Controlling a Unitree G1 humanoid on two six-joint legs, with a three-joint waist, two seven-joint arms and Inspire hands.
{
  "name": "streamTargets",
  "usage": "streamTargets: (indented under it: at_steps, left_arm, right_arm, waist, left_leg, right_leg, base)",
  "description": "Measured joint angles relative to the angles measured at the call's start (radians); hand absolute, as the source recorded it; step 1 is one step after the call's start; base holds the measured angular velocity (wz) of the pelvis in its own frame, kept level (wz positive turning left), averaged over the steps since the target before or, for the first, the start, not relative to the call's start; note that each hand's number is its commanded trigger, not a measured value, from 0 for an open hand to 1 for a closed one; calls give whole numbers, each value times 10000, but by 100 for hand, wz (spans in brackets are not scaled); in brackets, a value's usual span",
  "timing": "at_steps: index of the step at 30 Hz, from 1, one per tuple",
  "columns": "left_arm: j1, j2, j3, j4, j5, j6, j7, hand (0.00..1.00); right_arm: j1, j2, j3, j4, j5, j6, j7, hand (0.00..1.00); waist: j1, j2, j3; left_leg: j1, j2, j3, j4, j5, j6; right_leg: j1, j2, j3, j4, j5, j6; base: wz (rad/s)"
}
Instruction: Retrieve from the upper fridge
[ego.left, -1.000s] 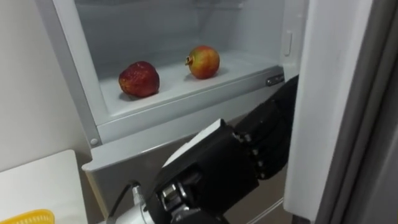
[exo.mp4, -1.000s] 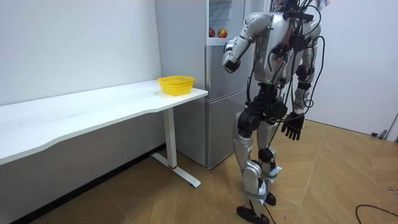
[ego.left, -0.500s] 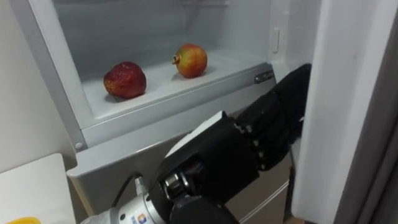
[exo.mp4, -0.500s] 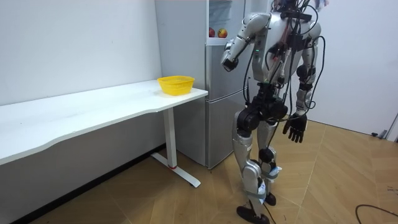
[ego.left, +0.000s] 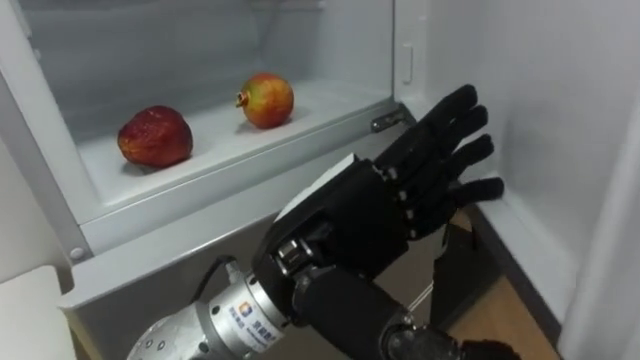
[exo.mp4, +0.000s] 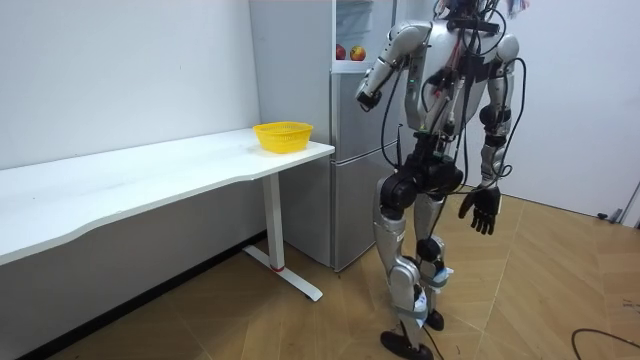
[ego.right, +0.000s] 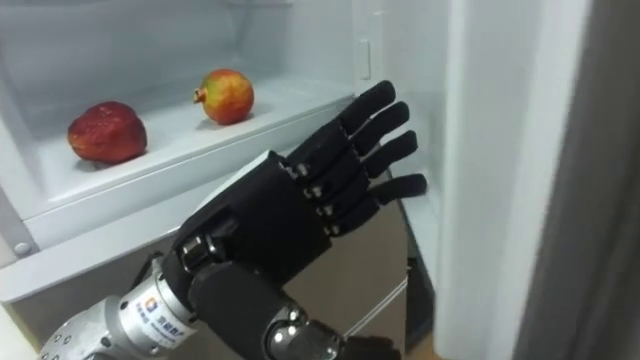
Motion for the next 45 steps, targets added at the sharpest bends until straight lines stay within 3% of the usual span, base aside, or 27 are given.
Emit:
streamTargets:
  at_steps: [7,15,19,28,39,45]
  left_arm:
    - [-36,-169,-3,10,5,64,78,0]
    - [-572,-148,-3,361,14,165,100,0]
    - [-609,-91,-3,385,13,165,243,0]
    - [-680,-87,-12,456,11,164,304,0]
    - [-868,-73,-269,430,13,149,470,0]
    - [-887,-321,-566,309,185,135,536,0]
  right_arm:
    - [-142,-2,-138,-126,26,5,204,0]
    - [-141,-20,-398,-134,249,-6,370,0]
    - [-127,-47,-398,-134,322,-12,376,0]
    - [86,-163,-398,-248,465,-7,380,0]
    - [136,-265,-369,-267,540,-15,489,0]
    - [33,-304,-368,-99,523,-21,499,0]
  waist:
    - [-307,-14,5]
    - [-367,-52,-4]
    - [-497,-73,1]
    - [-528,-27,-36]
    - [-507,41,-82]
    - [-509,67,-95]
  left_leg:
    - [2,7,-8,6,-1,-1]
    - [41,26,229,6,-5,-8]
    - [61,65,235,6,-72,-115]
    - [42,7,393,14,-72,-115]
    - [-19,148,368,33,-125,-197]
    - [-107,156,358,37,-125,-196]
  right_leg:
    - [-31,54,158,-6,8,-13]
    - [-150,113,353,92,10,-17]
    - [-173,171,437,145,10,-17]
    - [-316,198,587,152,15,-13]
    - [-274,253,504,164,39,-53]
    - [-290,209,209,142,45,-63]
  base:
    - [-7]
    - [-10]
    - [-5]
    - [-6]
    - [2]
    - [13]
